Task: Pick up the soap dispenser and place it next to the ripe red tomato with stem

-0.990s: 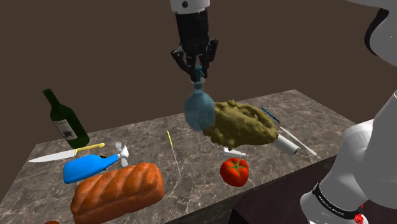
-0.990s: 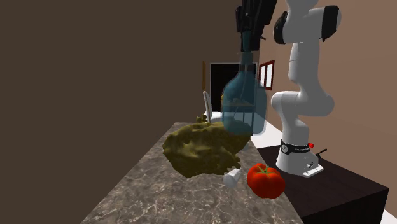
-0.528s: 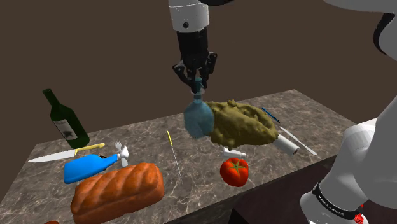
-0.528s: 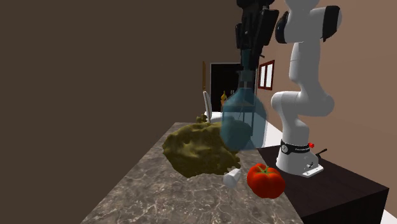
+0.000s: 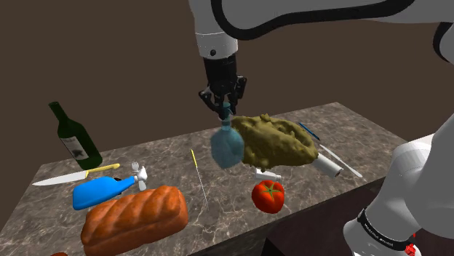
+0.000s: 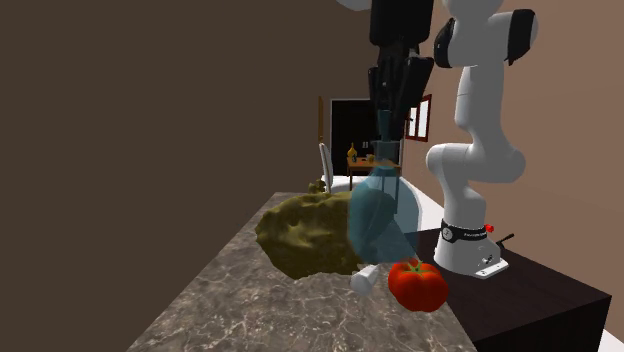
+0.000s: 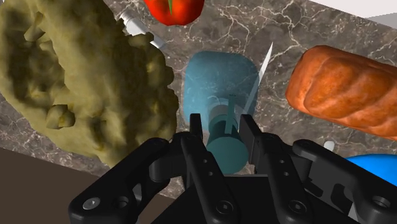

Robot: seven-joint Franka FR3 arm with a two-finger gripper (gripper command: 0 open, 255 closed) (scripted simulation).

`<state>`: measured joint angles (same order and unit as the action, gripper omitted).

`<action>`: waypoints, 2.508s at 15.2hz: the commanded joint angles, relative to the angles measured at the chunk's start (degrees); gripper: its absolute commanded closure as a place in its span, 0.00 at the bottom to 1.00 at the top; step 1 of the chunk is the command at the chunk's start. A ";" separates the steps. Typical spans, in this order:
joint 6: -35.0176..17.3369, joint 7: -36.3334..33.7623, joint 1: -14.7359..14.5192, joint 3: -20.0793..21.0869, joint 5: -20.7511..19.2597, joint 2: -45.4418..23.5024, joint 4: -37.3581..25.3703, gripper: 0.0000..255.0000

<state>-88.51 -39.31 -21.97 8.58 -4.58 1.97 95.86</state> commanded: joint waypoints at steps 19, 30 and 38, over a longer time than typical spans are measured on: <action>-15.44 -1.06 0.08 -0.10 -0.08 0.49 15.90 1.00; -24.02 -1.99 0.08 -0.09 -0.66 -1.67 22.39 1.00; -24.02 -1.99 0.08 -0.09 -0.66 -1.67 22.39 1.00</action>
<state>-112.53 -41.30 -21.89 8.49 -5.24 0.29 118.26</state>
